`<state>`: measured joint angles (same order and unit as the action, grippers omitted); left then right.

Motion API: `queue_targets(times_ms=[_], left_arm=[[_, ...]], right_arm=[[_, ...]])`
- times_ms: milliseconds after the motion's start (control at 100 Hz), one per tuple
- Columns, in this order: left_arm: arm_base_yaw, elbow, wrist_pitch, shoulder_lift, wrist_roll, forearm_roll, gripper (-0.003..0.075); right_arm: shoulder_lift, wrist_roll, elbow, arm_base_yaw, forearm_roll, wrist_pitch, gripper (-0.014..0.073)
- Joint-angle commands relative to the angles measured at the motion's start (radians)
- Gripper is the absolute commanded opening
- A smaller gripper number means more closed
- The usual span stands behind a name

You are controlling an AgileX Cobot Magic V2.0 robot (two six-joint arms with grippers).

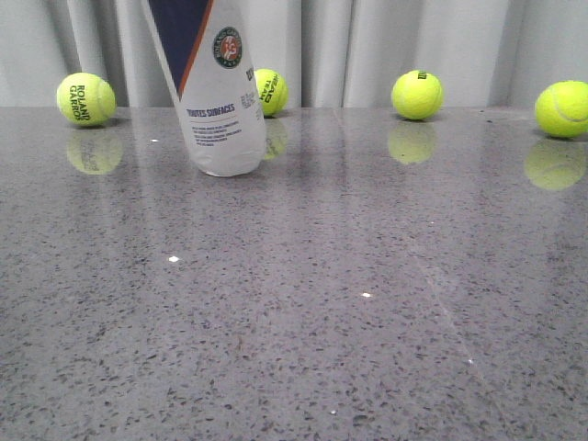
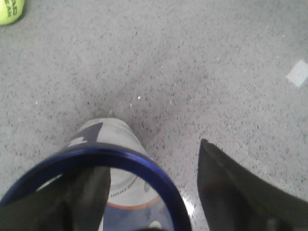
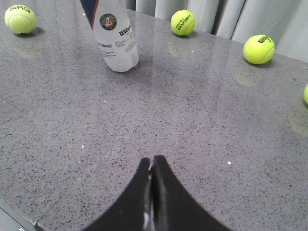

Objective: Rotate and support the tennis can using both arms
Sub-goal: 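Lift the lid end with the left gripper, swinging the can upright, then lower the upright can onto the table and open the left gripper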

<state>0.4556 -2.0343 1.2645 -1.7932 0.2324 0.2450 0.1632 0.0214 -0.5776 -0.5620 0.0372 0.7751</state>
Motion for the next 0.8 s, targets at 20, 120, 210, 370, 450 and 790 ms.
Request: queue_targets(times_ms=[20, 120, 210, 370, 450, 790], left_arm=[[0.011, -0.068, -0.031, 0.019, -0.011, 0.055, 0.0390], [0.011, -0.095, -0.049, -0.003, -0.011, 0.083, 0.0390], [0.011, -0.099, -0.080, -0.006, -0.011, 0.096, 0.0389], [0.011, -0.099, -0.169, -0.006, -0.011, 0.096, 0.0389], [0.011, -0.099, -0.192, -0.006, -0.011, 0.097, 0.0388], [0.011, -0.099, -0.233, -0.002, -0.011, 0.097, 0.0382]], right_arm=[[0.011, 0.000, -0.020, 0.001, -0.008, -0.079, -0.0067], [0.011, 0.000, -0.020, 0.001, -0.008, -0.079, -0.0067], [0.011, 0.000, -0.020, 0.001, -0.008, -0.079, -0.0067], [0.011, 0.000, -0.020, 0.001, -0.008, -0.079, -0.0067], [0.011, 0.000, -0.020, 0.001, -0.008, -0.079, -0.0067], [0.011, 0.000, -0.020, 0.001, -0.008, -0.079, -0.0067]])
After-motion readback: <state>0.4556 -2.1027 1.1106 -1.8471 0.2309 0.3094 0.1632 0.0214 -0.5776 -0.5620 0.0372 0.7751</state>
